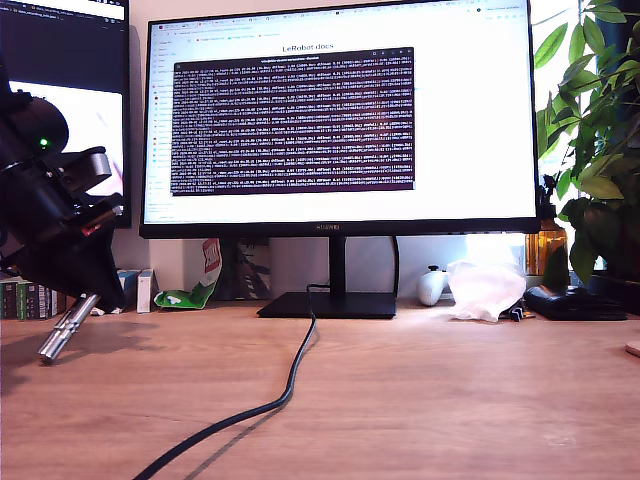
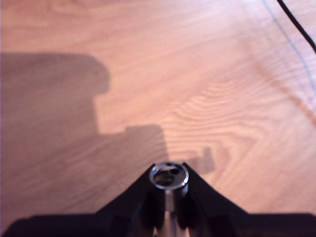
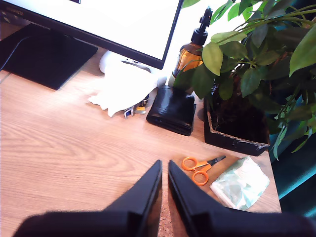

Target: Pick the metallic laser pointer with your right arm, pass it to your left arm, then place it down to the left side of the table

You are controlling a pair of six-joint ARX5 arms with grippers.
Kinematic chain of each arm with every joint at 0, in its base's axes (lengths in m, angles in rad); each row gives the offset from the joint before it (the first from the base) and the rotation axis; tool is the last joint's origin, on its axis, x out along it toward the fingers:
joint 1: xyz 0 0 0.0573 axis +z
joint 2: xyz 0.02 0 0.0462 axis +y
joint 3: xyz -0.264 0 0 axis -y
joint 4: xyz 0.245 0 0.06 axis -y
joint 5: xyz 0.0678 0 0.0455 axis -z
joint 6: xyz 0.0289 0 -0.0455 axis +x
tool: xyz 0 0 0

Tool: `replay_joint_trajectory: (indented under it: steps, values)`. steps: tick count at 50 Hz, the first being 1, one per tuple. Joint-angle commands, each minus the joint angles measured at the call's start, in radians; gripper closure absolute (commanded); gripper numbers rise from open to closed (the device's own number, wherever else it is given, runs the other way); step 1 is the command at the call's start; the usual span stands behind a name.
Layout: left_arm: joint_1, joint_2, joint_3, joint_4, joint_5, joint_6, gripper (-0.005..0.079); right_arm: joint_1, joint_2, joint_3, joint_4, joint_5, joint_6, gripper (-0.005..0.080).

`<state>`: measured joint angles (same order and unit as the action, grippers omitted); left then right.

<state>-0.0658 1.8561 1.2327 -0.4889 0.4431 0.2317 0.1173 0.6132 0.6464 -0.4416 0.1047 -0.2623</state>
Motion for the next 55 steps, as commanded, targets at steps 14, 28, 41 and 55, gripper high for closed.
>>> replay_joint_trajectory:
  steps: [14,28,41,55]
  values:
    - [-0.008,0.037,0.000,0.019,-0.033,0.012,0.0550,-0.003,0.001,-0.006,0.019,-0.002,0.000,0.0763]
    - [-0.004,0.032,0.005,0.016,-0.033,0.011,0.0560,-0.003,0.006,-0.006,0.031,-0.001,0.001,0.0763]
    - [-0.004,-0.042,0.017,-0.028,-0.039,0.003,0.0761,0.000,0.005,-0.006,0.033,-0.002,0.005,0.0763]
    - [0.023,-0.078,0.016,-0.156,-0.034,-0.002,0.0761,-0.017,0.012,-0.006,0.029,0.054,0.161,0.0763]
